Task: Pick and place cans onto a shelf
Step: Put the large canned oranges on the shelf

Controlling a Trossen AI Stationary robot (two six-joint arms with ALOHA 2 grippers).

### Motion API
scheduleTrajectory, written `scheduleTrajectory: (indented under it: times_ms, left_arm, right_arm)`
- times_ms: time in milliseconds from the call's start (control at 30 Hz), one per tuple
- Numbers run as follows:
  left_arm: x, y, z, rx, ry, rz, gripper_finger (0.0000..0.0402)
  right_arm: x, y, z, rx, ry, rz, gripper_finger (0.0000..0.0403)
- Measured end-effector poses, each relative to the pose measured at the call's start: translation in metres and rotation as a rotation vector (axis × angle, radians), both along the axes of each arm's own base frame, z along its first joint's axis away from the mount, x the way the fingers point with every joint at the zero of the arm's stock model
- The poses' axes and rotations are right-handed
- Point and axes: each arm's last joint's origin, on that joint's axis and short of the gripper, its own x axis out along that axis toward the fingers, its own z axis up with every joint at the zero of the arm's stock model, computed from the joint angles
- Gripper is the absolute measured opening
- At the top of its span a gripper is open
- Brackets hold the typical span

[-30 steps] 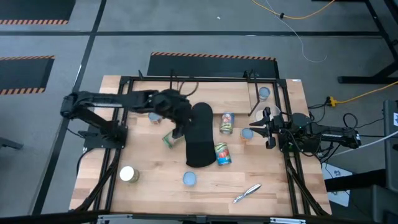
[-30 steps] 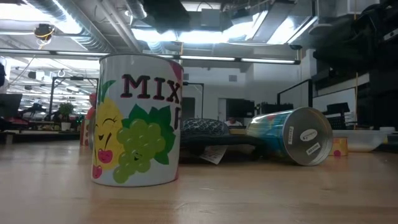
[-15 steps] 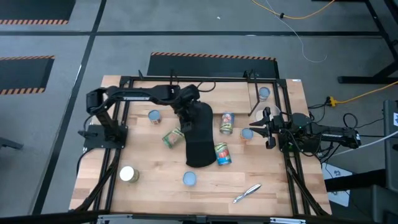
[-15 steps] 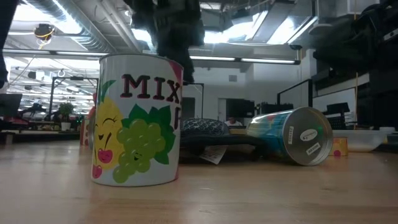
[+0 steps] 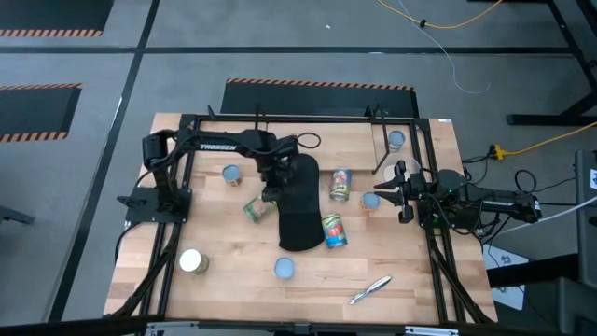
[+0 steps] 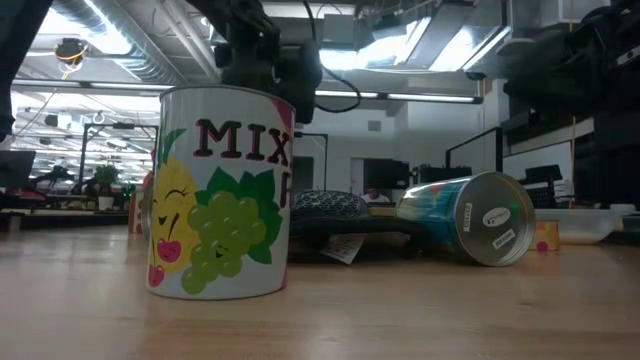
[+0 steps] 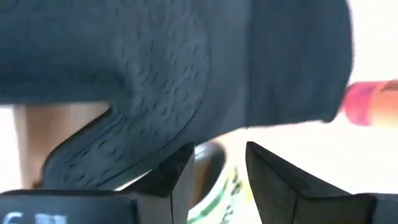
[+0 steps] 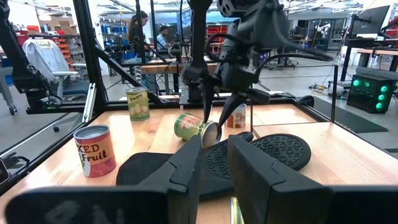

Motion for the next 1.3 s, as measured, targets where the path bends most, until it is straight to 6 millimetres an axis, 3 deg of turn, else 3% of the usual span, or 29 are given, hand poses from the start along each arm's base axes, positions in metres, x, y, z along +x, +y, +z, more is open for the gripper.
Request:
scheduleTrajectory:
  times_ms: [167, 767, 1100, 1300]
  left_arm:
    - [-0.003, -0.007, -0.002, 0.075, 0.055, -0.049, 0.0137]
    - [-0.002, -0.013, -0.002, 0.068, 0.053, -0.082, 0.0136]
    - [0.002, -0.013, -0.026, 0.017, 0.146, -0.09, 0.0136]
    - [-0.002, -0.014, -0.027, 0.001, 0.193, -0.091, 0.0136]
  right_arm:
    - [0.0, 0.0, 0.0, 0.0, 0.0, 0.0, 0.0084]
    - [0.0, 0.0, 0.0, 0.0, 0.0, 0.0, 0.0084]
    - [0.0, 0.0, 0.0, 0.0, 0.0, 0.0, 0.0084]
    - [0.0, 0.0, 0.0, 0.0, 0.0, 0.0, 0.0084]
